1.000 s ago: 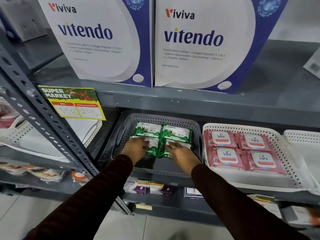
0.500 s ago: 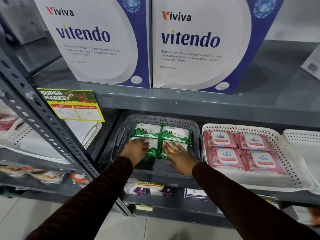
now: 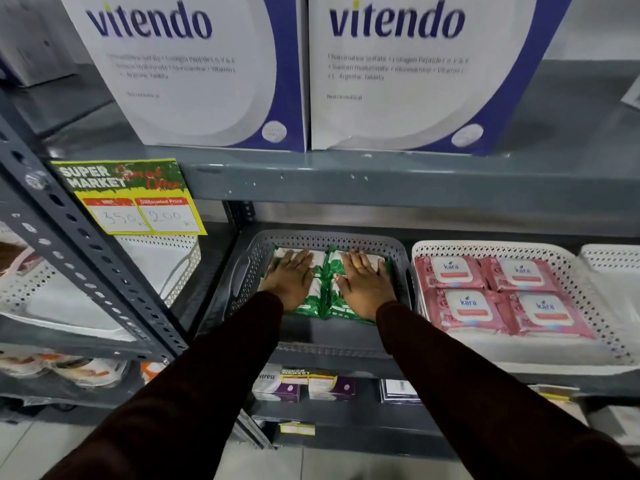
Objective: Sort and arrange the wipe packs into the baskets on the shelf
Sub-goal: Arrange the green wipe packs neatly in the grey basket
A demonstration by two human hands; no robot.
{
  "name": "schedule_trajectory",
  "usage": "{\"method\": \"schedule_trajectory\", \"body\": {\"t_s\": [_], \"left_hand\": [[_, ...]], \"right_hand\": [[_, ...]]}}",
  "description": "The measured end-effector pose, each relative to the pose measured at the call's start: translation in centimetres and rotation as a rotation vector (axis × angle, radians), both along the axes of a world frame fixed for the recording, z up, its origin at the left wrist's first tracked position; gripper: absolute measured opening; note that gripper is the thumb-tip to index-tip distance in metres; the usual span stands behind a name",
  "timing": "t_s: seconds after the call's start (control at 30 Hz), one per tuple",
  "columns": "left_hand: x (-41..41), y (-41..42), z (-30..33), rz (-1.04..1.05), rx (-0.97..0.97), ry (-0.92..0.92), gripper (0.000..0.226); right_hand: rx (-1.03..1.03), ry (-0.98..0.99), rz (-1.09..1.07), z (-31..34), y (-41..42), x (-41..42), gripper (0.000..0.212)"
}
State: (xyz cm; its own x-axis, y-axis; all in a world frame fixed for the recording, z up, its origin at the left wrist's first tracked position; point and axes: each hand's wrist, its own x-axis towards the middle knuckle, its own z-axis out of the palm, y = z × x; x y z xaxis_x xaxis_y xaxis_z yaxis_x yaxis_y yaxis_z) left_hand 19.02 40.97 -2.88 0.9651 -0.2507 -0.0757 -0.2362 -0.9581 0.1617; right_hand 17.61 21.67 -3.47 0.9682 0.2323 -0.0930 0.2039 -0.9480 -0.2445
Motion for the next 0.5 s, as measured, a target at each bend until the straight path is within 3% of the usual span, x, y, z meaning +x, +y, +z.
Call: {"method": "schedule_trajectory", "body": {"t_s": [0.23,0.37,0.5], "left_hand": [[-0.2,-0.2,-1.3,0.02,0.052,-0.022,0.055],[0.2,-1.1,0.6,0.043,0.149,0.079,0.057],[-0.3,-5.6,2.2,0.044,-0.098,-0.015,0.057]], "right_hand": [[-0.062,0.017,-0.01,-0.7,0.5,0.3,0.064],[-0.001,0.069,0.027,1.2,-0.1,-0.2,0.065],[0.154,-0.23,0.018,3.9,-4.7,-2.8,0.059]]}}
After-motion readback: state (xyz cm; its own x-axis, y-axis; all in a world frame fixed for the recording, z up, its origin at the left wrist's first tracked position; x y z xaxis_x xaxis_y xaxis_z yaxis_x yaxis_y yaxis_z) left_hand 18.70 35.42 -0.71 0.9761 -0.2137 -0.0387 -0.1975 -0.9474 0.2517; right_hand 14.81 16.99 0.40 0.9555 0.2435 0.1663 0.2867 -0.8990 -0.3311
